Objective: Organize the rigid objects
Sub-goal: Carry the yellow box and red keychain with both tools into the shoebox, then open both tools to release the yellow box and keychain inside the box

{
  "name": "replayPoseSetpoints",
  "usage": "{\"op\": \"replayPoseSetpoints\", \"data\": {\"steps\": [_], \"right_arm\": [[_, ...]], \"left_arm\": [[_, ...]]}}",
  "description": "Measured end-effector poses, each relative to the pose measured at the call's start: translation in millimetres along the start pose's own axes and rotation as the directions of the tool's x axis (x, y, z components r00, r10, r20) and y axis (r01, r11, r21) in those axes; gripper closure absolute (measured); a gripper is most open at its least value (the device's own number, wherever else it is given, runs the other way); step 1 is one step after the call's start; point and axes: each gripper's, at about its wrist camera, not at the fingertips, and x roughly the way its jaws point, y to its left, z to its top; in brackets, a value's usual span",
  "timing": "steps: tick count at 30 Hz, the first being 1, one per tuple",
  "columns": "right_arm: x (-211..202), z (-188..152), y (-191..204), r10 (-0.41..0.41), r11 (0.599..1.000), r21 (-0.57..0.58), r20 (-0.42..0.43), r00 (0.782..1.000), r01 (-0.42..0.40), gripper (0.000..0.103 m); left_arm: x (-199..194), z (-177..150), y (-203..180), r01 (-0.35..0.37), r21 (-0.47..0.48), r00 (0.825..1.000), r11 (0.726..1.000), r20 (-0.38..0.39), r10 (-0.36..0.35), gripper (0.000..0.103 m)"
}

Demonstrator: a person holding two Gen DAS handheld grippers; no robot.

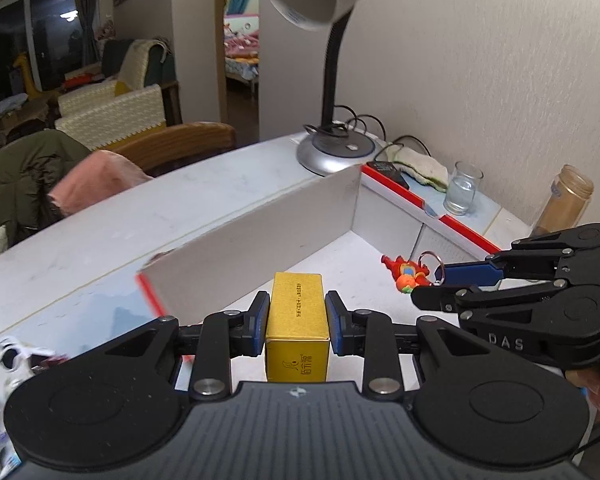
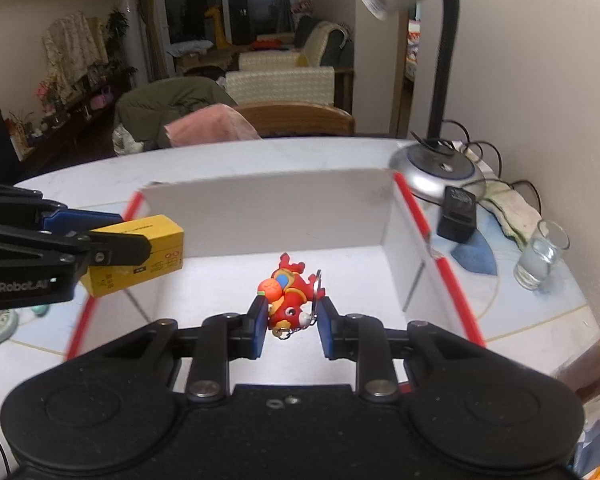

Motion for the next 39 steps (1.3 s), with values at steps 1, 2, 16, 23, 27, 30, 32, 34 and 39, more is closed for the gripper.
{"op": "replayPoseSetpoints", "data": {"steps": [1, 2, 16, 23, 27, 30, 32, 34, 39], "right_arm": [[3.2, 0.2, -4.6, -0.002, 1.0, -0.002, -0.009, 1.0, 0.002, 0.078], [6.5, 0.2, -8.5, -0.005, 1.0, -0.006, -0.021, 1.0, 0.005, 0.078], [66.8, 4.6, -31.5, -0.003, 0.998, -0.066, -0.227, 0.974, -0.013, 0.078], [85.6, 4.8, -27.9, -0.003, 0.996, -0.09, -0.321, 0.947, -0.027, 0.078], [93.2, 0.7, -23.9, 0.002, 0.993, -0.108, -0.358, 0.934, -0.043, 0.078], [96.9, -2.9, -22.5, 0.006, 0.992, -0.116, -0.38, 0.925, -0.054, 0.078], [100.2, -3.9, -22.7, 0.006, 0.991, -0.122, -0.386, 0.922, -0.058, 0.078], [102.4, -2.3, -23.8, 0.011, 0.991, -0.121, -0.387, 0.922, -0.062, 0.077], [103.3, -1.1, -24.8, 0.019, 0.99, -0.121, -0.384, 0.923, -0.071, 0.075]], "left_arm": [[8.4, 3.1, -2.3, 0.005, -0.001, 1.0, 1.0, -0.009, -0.005, 0.074], [16.4, 6.0, -4.4, 0.01, -0.005, 1.0, 1.0, -0.018, -0.01, 0.074], [105.4, 16.8, -13.3, 0.01, -0.045, 0.983, 0.999, -0.183, -0.018, 0.074], [126.4, 13.5, -10.8, 0.004, -0.068, 0.968, 0.998, -0.252, -0.021, 0.074], [132.0, 15.3, -13.3, 0.004, -0.07, 0.957, 0.998, -0.288, -0.024, 0.074], [136.2, 13.1, -13.4, 0.002, -0.074, 0.945, 0.997, -0.325, -0.026, 0.074], [138.5, 11.8, -12.4, -0.001, -0.084, 0.94, 0.996, -0.339, -0.027, 0.074], [141.0, 12.3, -12.6, 0.0, -0.081, 0.935, 0.997, -0.353, -0.029, 0.074], [143.5, 11.5, -13.8, -0.003, -0.071, 0.929, 0.997, -0.37, -0.023, 0.074]]}}
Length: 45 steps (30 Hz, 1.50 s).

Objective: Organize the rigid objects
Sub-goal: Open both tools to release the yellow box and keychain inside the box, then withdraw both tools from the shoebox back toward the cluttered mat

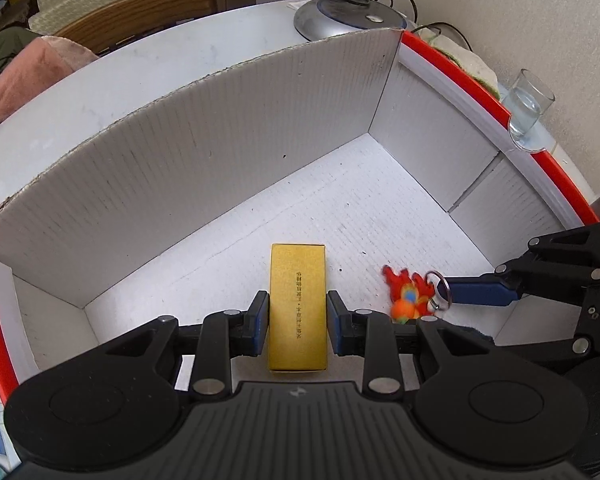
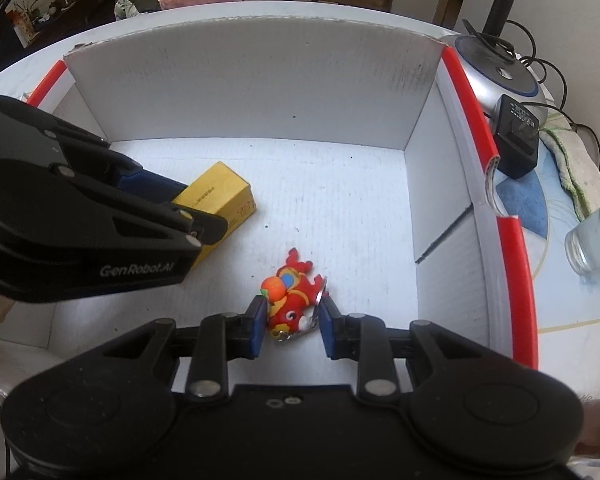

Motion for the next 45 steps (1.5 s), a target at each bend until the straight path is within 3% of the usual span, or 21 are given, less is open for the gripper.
{"op": "replayPoseSetpoints", "data": {"steps": [7, 18, 32, 45], "right_arm": [[-11.2, -3.3, -2.1, 0.009, 1.0, 0.017, 0.039, 0.999, -0.009, 0.065], [-42.7, -9.4, 2.6, 0.021, 0.999, 0.037, 0.12, 0.993, -0.025, 0.061], [-85.8, -21.4, 28.1, 0.012, 1.0, 0.024, 0.221, 0.975, -0.018, 0.046], [-128.7, -34.3, 76.2, 0.005, 1.0, 0.014, 0.306, 0.952, -0.009, 0.035]], "left_arm": [[-16.8, -1.1, 0.5, 0.002, 0.001, 0.999, 1.0, 0.054, -0.002, 0.074], [-56.8, -11.4, -0.7, -0.002, -0.004, 0.991, 1.0, 0.137, 0.003, 0.073], [-122.1, -44.3, 8.3, -0.033, -0.028, 0.967, 0.999, 0.25, 0.039, 0.073], [-180.8, -89.8, 31.1, -0.04, -0.019, 0.938, 0.999, 0.343, 0.044, 0.073]]}}
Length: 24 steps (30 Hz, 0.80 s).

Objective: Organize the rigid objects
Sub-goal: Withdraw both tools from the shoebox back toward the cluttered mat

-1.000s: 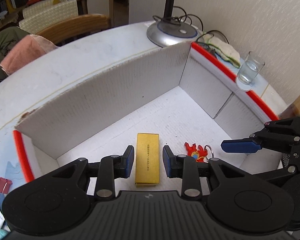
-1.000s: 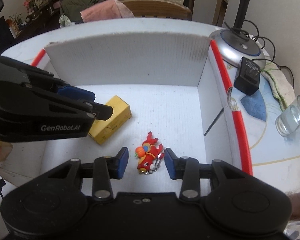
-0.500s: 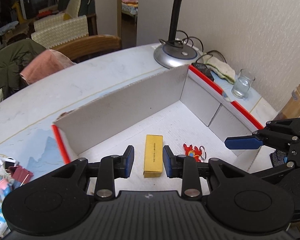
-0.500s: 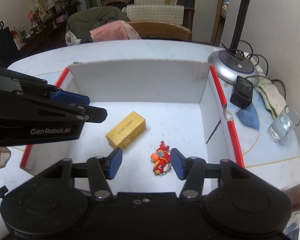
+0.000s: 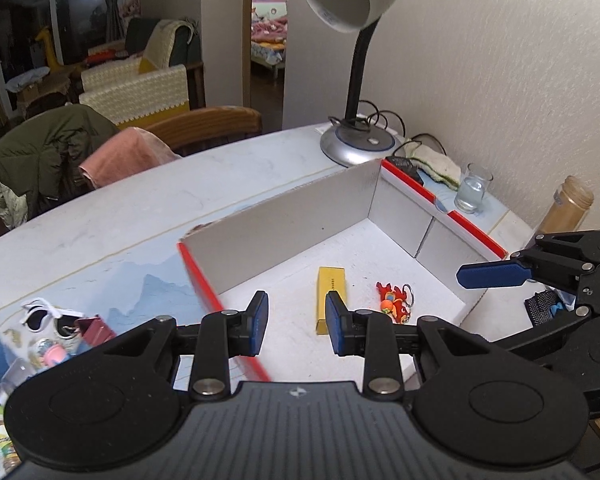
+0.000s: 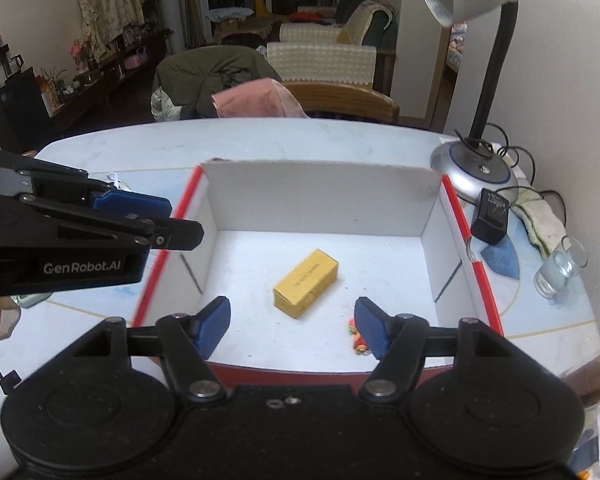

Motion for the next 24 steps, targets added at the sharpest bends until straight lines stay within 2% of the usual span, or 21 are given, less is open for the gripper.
{"op": "replayPoseSetpoints", "data": {"steps": [6, 7, 8, 10, 18, 20, 24], "right_arm": [[-18.1, 0.2, 28.3, 0.003, 1.0, 0.018, 0.047, 0.999, -0.004, 0.03], [-20.9, 0.3, 34.0, 0.001, 1.0, 0.019, 0.057, 0.998, -0.002, 0.029], [-23.7, 0.2, 39.7, 0.0, 1.0, 0.021, 0.066, 0.998, -0.002, 0.027], [-27.9, -0.6, 50.4, 0.006, 1.0, 0.026, 0.078, 0.997, -0.008, 0.024], [-34.6, -6.7, 91.1, 0.013, 0.999, 0.048, 0.096, 0.995, -0.018, 0.018], [-35.2, -7.0, 100.6, 0.019, 0.998, 0.056, 0.104, 0.994, -0.024, 0.016], [-34.4, -7.5, 119.8, 0.032, 0.997, 0.062, 0.114, 0.993, -0.039, 0.011]], "left_arm": [[-30.9, -13.6, 21.9, 0.011, -0.018, 0.999, 1.0, 0.035, -0.01, 0.072], [-36.2, -16.5, 26.6, 0.015, -0.025, 0.999, 1.0, 0.04, -0.014, 0.064], [-41.4, -19.8, 30.9, 0.019, -0.034, 0.999, 0.999, 0.044, -0.018, 0.049], [-52.6, -26.9, 39.9, 0.014, -0.041, 0.998, 0.999, 0.058, -0.012, 0.04], [-84.6, -53.5, 76.3, -0.003, -0.056, 0.996, 0.998, 0.087, 0.007, 0.04], [-90.4, -59.7, 84.9, -0.01, -0.06, 0.996, 0.998, 0.091, 0.015, 0.035], [-104.5, -74.5, 102.8, -0.023, -0.065, 0.994, 0.998, 0.103, 0.03, 0.033]]}}
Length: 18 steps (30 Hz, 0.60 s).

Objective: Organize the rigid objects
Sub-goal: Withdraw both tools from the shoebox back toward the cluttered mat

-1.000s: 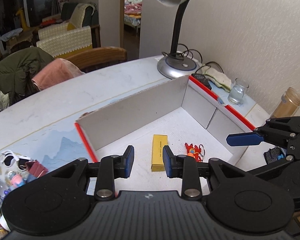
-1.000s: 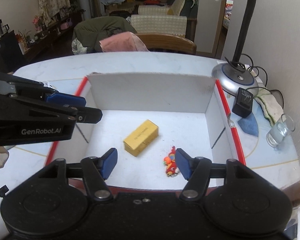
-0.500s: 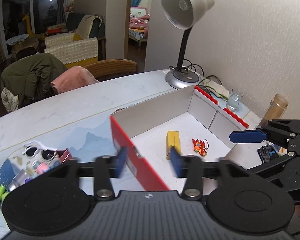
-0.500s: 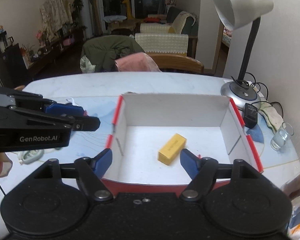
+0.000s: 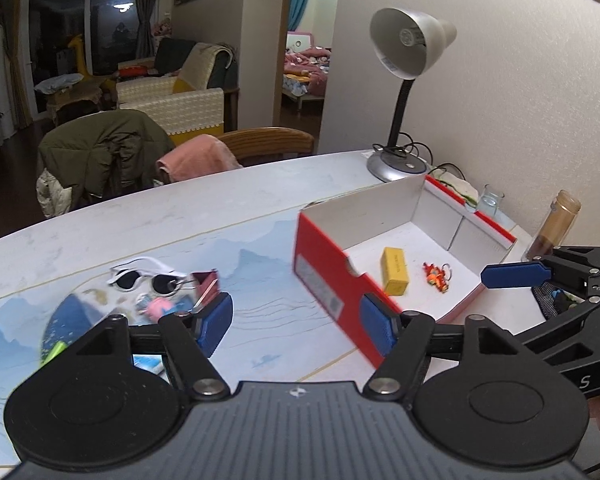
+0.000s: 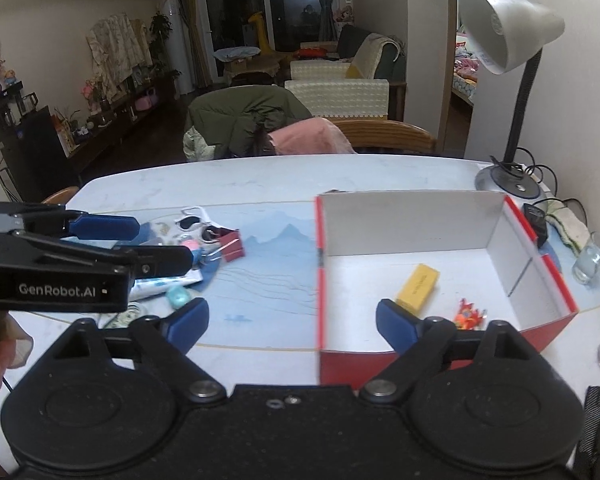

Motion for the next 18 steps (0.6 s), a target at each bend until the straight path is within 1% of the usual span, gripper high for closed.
{"op": "replayPoseSetpoints", "data": {"steps": [5, 14, 15, 18], "right_arm": [[3.4, -4.8, 29.2, 0.022, 1.0, -0.001, 0.0, 1.0, -0.022, 0.008], [15.8, -13.0, 69.6, 0.056, 0.998, 0.006, -0.021, 0.998, -0.056, 0.007], [16.9, -14.5, 73.5, 0.059, 0.998, 0.006, -0.024, 0.998, -0.059, 0.007], [21.3, -15.8, 85.5, 0.064, 0.998, 0.005, -0.029, 0.998, -0.064, 0.007]], "left_arm": [[-15.5, -14.5, 27.1, -0.02, -0.022, 1.0, 1.0, 0.008, 0.02, 0.02], [-32.7, -36.8, 77.7, -0.06, -0.075, 0.998, 0.995, -0.007, 0.059, 0.016], [-33.7, -39.1, 83.6, -0.063, -0.085, 0.998, 0.994, -0.011, 0.062, 0.015], [-36.7, -46.7, 98.5, -0.072, -0.097, 0.997, 0.993, -0.008, 0.071, 0.007]]}}
